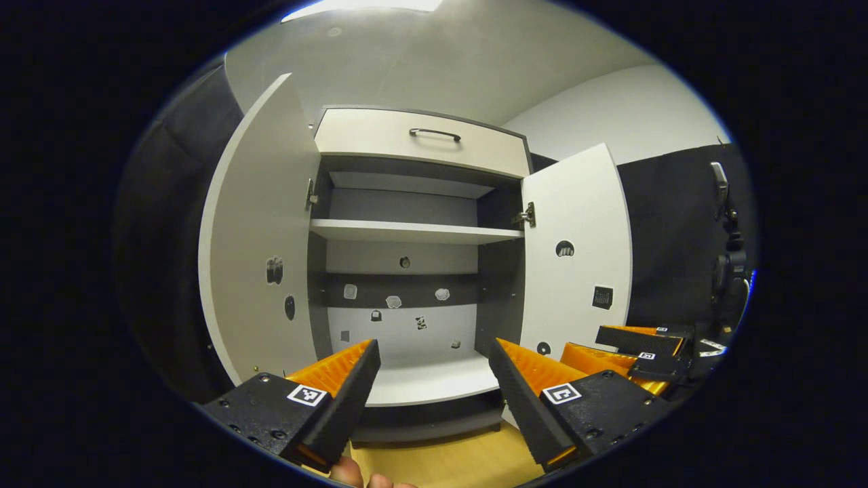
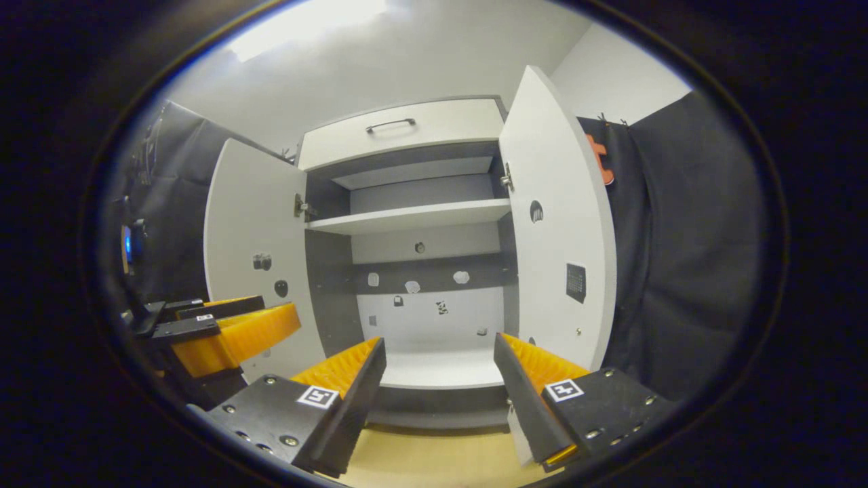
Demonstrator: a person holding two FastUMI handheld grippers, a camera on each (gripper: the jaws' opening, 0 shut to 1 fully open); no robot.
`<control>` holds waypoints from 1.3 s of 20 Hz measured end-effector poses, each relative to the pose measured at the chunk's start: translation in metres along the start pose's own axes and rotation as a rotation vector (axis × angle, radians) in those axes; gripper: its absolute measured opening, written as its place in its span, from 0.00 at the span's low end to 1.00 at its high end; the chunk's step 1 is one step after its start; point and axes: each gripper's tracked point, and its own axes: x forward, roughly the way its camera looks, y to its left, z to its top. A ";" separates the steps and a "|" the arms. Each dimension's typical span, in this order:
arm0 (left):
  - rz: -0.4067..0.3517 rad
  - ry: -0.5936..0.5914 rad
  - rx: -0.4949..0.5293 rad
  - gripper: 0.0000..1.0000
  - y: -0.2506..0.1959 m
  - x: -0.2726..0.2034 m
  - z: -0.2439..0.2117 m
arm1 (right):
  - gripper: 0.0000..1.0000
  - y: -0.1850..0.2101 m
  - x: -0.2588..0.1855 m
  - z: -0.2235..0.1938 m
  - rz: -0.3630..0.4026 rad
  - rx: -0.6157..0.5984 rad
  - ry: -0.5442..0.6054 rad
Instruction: Open the right door of the double-door shoe cabinet with the right hand, and open the left door with the left hand.
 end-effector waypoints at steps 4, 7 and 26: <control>0.009 -0.001 0.005 1.00 -0.002 0.003 -0.001 | 0.95 0.000 0.001 0.005 0.009 -0.003 -0.019; 0.013 -0.001 0.003 0.99 -0.003 0.004 0.000 | 0.95 0.004 0.001 0.008 0.034 -0.004 -0.031; -0.002 0.030 0.016 0.99 -0.137 0.047 -0.006 | 0.95 -0.106 -0.028 0.041 0.096 -0.064 -0.078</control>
